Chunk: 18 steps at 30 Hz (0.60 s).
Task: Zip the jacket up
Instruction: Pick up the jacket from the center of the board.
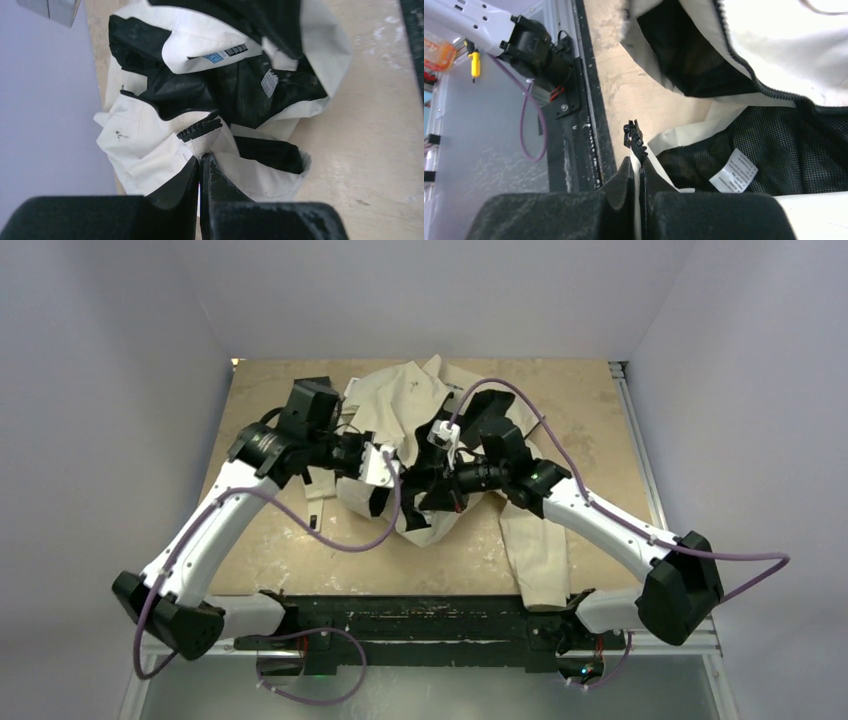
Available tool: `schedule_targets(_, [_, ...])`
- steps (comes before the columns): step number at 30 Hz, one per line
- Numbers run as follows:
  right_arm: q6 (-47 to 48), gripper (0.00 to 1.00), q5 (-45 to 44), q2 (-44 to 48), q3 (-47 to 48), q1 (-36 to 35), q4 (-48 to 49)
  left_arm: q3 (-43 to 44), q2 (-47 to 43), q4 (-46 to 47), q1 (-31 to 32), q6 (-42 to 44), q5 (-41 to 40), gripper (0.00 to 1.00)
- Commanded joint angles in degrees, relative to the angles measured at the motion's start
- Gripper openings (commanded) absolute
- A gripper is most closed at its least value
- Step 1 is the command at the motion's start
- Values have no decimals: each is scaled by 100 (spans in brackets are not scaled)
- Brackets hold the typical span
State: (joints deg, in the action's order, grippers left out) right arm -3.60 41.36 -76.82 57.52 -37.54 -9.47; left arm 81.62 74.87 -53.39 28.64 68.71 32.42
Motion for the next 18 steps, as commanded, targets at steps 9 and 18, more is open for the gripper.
schedule_targets(9, [-127,0,269,329,1105,-339,-1301,-197,-1062,-632,10,-45,1461,0])
schedule_targets(18, [277,0,756,289,1559,-368,-1875,-224,-868,-176,206,-929,1514,0])
